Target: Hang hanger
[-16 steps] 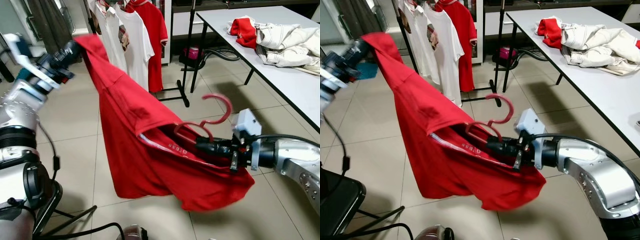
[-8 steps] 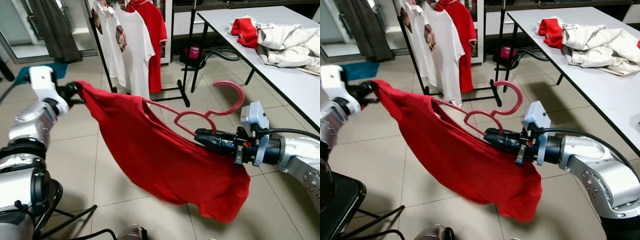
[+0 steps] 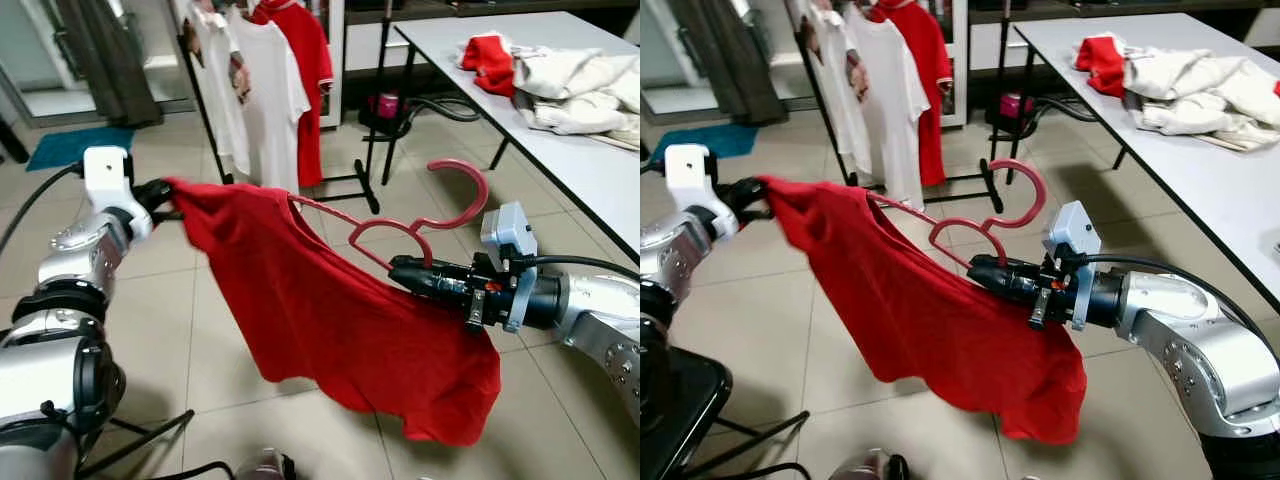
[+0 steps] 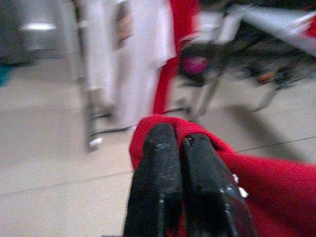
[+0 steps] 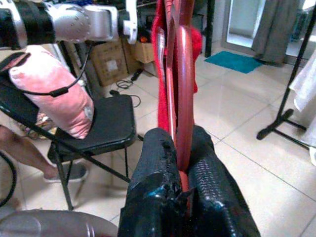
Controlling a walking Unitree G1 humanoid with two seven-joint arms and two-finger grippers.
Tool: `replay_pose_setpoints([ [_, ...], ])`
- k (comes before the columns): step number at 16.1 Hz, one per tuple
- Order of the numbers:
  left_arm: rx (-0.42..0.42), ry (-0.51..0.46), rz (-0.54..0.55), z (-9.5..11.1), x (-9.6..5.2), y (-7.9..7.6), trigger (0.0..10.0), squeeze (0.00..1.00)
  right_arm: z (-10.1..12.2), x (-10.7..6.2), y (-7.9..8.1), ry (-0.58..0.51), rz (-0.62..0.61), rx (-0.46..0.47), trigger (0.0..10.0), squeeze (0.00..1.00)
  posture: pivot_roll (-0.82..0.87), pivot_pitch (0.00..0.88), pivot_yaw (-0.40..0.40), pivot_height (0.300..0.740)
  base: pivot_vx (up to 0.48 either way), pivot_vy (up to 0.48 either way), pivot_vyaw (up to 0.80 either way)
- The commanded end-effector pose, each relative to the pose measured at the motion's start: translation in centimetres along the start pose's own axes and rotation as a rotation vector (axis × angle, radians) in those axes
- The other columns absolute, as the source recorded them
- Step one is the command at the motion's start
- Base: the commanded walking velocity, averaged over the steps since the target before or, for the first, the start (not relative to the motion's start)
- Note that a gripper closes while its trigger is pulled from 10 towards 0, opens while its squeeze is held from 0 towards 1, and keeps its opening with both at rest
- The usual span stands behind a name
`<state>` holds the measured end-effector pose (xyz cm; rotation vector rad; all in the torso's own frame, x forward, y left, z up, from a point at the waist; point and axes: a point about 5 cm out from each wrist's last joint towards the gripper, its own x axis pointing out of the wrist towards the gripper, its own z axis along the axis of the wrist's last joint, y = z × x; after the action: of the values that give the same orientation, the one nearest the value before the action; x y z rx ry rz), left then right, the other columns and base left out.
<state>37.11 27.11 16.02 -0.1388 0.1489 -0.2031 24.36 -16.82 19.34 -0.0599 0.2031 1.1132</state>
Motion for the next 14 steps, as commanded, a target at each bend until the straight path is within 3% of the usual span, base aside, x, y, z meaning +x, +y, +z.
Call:
replay_pose_setpoints([
  [1, 0.027, -0.033, -0.056, 0.9, 0.1, -0.5, 10.0, 1.00, 0.2, -0.2, 0.0, -0.002, -0.029, -0.017, 10.0, 0.00, 0.04, 0.029, 0.083, 0.740, 0.000, 0.000, 0.00],
  [2, 0.043, -0.031, -0.053, 0.7, 0.1, -0.5, 10.0, 1.00, 0.2, -0.2, 0.0, -0.003, -0.035, -0.016, 10.0, 0.00, 0.05, 0.033, 0.083, 0.740, 0.000, 0.000, 0.00],
  [5, 0.026, 0.050, 0.006, -2.2, -1.1, 0.5, 10.0, 1.00, -0.9, 0.4, 0.1, -0.005, -0.132, 0.035, 10.0, 0.00, 0.05, 0.041, 0.084, 0.740, 0.000, 0.000, 0.00],
  [7, 0.080, 0.070, 0.080, -3.5, -1.7, 0.9, 10.0, 0.96, -2.4, 0.7, 0.1, 0.041, -0.209, 0.055, 10.0, 0.00, 0.05, 0.045, 0.083, 0.740, 0.000, 0.000, 0.00],
  [8, 0.152, 0.103, 0.093, -4.5, -1.9, 0.5, 10.0, 0.00, -3.9, 1.2, -0.3, 0.064, -0.344, 0.047, 10.0, 0.00, 0.05, 0.047, 0.081, 0.740, 0.000, 0.000, 0.00],
  [10, 0.160, 0.109, 0.130, -5.1, -2.0, 0.4, 10.0, 0.00, -4.8, 1.7, -0.7, 0.035, -0.482, 0.059, 10.0, 0.00, 0.05, 0.051, 0.083, 0.740, 0.000, 0.000, 0.00],
  [13, 0.287, 0.108, 0.041, -6.5, -2.1, -2.0, 10.0, 0.00, -7.3, 1.8, -1.3, 0.018, -0.698, 0.231, 10.0, 0.00, 0.05, 0.054, 0.085, 0.740, 0.000, 0.000, 0.00],
  [14, 0.295, 0.077, -0.018, -6.6, -2.0, -3.3, 10.0, 0.00, -7.9, 1.6, -1.6, 0.022, -0.764, 0.235, 10.0, 0.00, 0.05, 0.057, 0.084, 0.740, 0.000, 0.000, 0.00],
])
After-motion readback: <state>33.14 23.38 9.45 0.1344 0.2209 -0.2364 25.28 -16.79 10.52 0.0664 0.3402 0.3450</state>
